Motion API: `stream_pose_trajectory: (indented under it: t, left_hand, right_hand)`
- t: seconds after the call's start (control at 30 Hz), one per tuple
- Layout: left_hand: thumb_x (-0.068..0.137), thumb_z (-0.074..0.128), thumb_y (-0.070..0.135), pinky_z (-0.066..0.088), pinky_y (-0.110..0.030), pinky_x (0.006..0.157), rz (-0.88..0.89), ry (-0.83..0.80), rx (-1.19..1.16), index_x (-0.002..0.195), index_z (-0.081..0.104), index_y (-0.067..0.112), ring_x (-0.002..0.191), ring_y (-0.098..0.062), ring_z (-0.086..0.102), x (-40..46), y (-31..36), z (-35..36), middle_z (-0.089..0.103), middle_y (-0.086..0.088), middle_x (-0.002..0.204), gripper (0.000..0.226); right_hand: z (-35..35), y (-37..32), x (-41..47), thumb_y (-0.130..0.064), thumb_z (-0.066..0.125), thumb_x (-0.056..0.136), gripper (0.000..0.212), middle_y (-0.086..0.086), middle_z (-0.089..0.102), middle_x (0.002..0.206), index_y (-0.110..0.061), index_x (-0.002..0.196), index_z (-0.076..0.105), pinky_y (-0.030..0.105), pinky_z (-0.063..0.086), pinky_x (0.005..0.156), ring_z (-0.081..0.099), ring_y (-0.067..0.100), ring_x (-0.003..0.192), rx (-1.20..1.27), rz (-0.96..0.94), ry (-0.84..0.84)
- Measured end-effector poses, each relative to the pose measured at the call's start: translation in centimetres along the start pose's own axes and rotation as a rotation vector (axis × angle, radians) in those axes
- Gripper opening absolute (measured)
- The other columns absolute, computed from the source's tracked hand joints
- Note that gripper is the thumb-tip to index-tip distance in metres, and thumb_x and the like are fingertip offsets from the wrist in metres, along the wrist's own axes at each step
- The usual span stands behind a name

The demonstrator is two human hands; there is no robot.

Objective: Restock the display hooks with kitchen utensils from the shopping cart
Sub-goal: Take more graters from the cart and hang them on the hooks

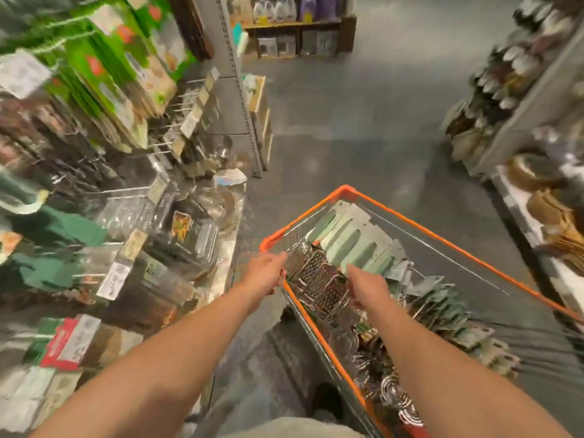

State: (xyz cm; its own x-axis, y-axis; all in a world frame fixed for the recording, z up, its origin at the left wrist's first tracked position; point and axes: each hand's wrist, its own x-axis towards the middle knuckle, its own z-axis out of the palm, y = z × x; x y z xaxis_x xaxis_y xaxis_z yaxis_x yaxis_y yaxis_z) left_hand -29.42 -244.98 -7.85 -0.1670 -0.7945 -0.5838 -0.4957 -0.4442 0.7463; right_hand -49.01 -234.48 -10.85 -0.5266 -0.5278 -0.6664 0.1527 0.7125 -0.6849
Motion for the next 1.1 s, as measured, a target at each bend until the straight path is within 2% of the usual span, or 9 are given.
stream_pose_trajectory:
  t: [0.27, 0.4, 0.5, 0.57, 0.67, 0.77, 0.87, 0.97, 1.1]
  left_hand:
    - [0.101, 0.060, 0.043, 0.042, -0.030, 0.067, 0.016, -0.231, 0.209, 0.076, 0.063, 0.017, 0.066, -0.020, 0.057, 9.1, -1.4, 5.1, 0.061, -0.003, 0.067, 0.036]
    - [0.098, 0.063, 0.046, 0.041, -0.023, 0.053, -0.055, -0.342, 0.230, 0.108, 0.065, 0.006, 0.056, -0.016, 0.051, 13.3, -2.0, 4.6, 0.055, 0.003, 0.067, 0.042]
    - [0.100, 0.064, 0.043, 0.050, -0.031, 0.069, 0.007, -0.378, 0.307, 0.116, 0.062, 0.014, 0.080, -0.017, 0.060, 15.5, -0.8, 4.9, 0.065, 0.001, 0.094, 0.034]
    - [0.100, 0.065, 0.039, 0.051, -0.039, 0.092, 0.051, -0.383, 0.343, 0.126, 0.058, 0.018, 0.098, -0.022, 0.061, 17.2, 0.0, 5.4, 0.066, -0.002, 0.114, 0.034]
    - [0.098, 0.067, 0.040, 0.049, -0.042, 0.102, 0.123, -0.371, 0.381, 0.144, 0.050, 0.015, 0.115, -0.029, 0.061, 18.6, 1.2, 5.9, 0.061, -0.009, 0.135, 0.055]
    - [0.097, 0.065, 0.043, 0.041, -0.049, 0.114, 0.139, -0.395, 0.424, 0.156, 0.038, 0.018, 0.137, -0.032, 0.049, 20.4, 1.9, 7.0, 0.048, -0.008, 0.152, 0.069]
    - [0.082, 0.063, 0.061, 0.037, -0.057, 0.119, 0.130, -0.444, 0.443, 0.161, 0.027, 0.026, 0.144, -0.032, 0.044, 21.7, 2.7, 8.0, 0.042, -0.006, 0.161, 0.094]
    - [0.087, 0.069, 0.053, 0.032, -0.056, 0.122, 0.091, -0.443, 0.447, 0.165, 0.016, 0.024, 0.149, -0.033, 0.038, 22.8, 2.9, 9.2, 0.034, -0.007, 0.166, 0.099]
    - [0.082, 0.071, 0.051, 0.042, -0.054, 0.116, 0.036, -0.412, 0.484, 0.158, 0.030, 0.019, 0.137, -0.032, 0.053, 23.9, 3.1, 10.4, 0.052, -0.009, 0.154, 0.092]
  right_hand:
    - [-0.3, 2.4, 3.4, -0.047, 0.064, 0.095, 0.047, 0.014, 0.073, 0.087, -0.001, 0.101, 0.073, 0.050, 0.057, 0.088, 0.068, 0.033, 0.083, 0.146, 0.199, 0.205]
    - [1.6, 1.7, 3.3, -0.048, 0.059, 0.100, 0.047, 0.007, 0.056, 0.070, -0.008, 0.076, 0.059, 0.045, 0.053, 0.091, 0.060, 0.029, 0.075, 0.186, 0.269, 0.292]
    - [3.3, 0.2, 3.6, -0.049, 0.057, 0.101, 0.055, 0.024, 0.067, 0.114, 0.003, 0.118, 0.064, 0.052, 0.048, 0.102, 0.065, 0.043, 0.108, 0.222, 0.337, 0.344]
    - [4.0, -0.6, 4.3, -0.049, 0.058, 0.102, 0.056, 0.018, 0.064, 0.121, -0.004, 0.134, 0.056, 0.049, 0.047, 0.106, 0.062, 0.037, 0.109, 0.253, 0.359, 0.371]
    - [4.2, -1.0, 5.1, -0.052, 0.058, 0.100, 0.065, 0.007, 0.055, 0.138, -0.013, 0.150, 0.043, 0.042, 0.043, 0.108, 0.054, 0.027, 0.122, 0.233, 0.354, 0.376]
    - [3.6, -0.9, 6.8, -0.053, 0.059, 0.099, 0.074, 0.008, 0.039, 0.161, -0.018, 0.157, 0.031, 0.050, 0.040, 0.115, 0.046, 0.032, 0.140, 0.226, 0.368, 0.396]
    - [2.5, -0.7, 8.6, -0.055, 0.059, 0.099, 0.077, 0.009, 0.036, 0.163, -0.020, 0.159, 0.027, 0.054, 0.039, 0.116, 0.046, 0.034, 0.141, 0.246, 0.412, 0.411]
    - [1.6, -0.1, 10.4, -0.054, 0.056, 0.100, 0.076, 0.009, 0.036, 0.163, -0.020, 0.160, 0.026, 0.053, 0.039, 0.116, 0.043, 0.035, 0.143, 0.258, 0.441, 0.399]
    - [1.1, 1.0, 11.9, -0.052, 0.052, 0.103, 0.073, 0.012, 0.033, 0.163, -0.017, 0.160, 0.023, 0.053, 0.036, 0.117, 0.041, 0.036, 0.144, 0.319, 0.477, 0.325]
